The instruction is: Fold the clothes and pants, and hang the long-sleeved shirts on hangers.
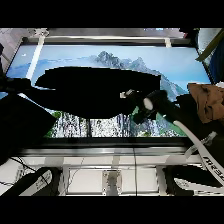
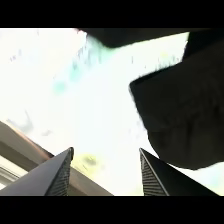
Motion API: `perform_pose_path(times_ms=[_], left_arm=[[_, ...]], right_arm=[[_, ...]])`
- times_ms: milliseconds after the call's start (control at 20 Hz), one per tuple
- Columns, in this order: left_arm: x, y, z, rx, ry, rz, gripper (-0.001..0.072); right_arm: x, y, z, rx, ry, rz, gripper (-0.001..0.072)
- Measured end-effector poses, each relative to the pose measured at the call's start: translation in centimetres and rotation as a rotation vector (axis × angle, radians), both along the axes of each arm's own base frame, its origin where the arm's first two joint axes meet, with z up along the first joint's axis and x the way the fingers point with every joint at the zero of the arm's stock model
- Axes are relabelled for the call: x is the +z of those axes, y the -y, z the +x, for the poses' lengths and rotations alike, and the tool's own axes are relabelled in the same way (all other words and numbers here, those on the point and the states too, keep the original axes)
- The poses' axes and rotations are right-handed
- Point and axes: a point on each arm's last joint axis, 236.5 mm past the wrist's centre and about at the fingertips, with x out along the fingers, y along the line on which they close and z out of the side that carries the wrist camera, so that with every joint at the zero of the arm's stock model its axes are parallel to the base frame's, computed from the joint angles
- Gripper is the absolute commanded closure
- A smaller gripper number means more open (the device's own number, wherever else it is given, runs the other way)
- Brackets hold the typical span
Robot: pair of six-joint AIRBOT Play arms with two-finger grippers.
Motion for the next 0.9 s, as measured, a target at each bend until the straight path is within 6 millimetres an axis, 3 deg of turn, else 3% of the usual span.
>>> perform_pose_path(times_ms=[50,150,200,350,650,900], left_arm=[[0.0,0.0,0.0,-0.001,0.000,0.001,0.0700],[0.0,0.0,0.0,-0.002,0.000,0.000,0.0700],[0.0,0.0,0.0,-0.002,-0.001,0.000,0.0700],[0.0,0.0,0.0,-0.002,-0.001,-0.001,0.0700],[0.0,0.0,0.0,-0.002,-0.001,-0.001,0.0700],[0.0,0.0,0.0,0.001,-0.002,-0.002,0.0700]], right_arm=[[-0.6,0.2,-0.4,0.038,-0.010,-0.047,0.0229],[-1.4,1.1,-0.5,0.082,-0.017,-0.129,0.0073],[-1.7,1.6,-0.4,0.089,-0.016,-0.158,0.0071],[-2.2,2.2,0.5,0.073,0.008,-0.184,0.0072],[-4.2,0.5,3.3,0.053,0.102,-0.123,0.0085],[-5.3,2.5,5.0,-0.022,0.146,-0.170,0.0254]])
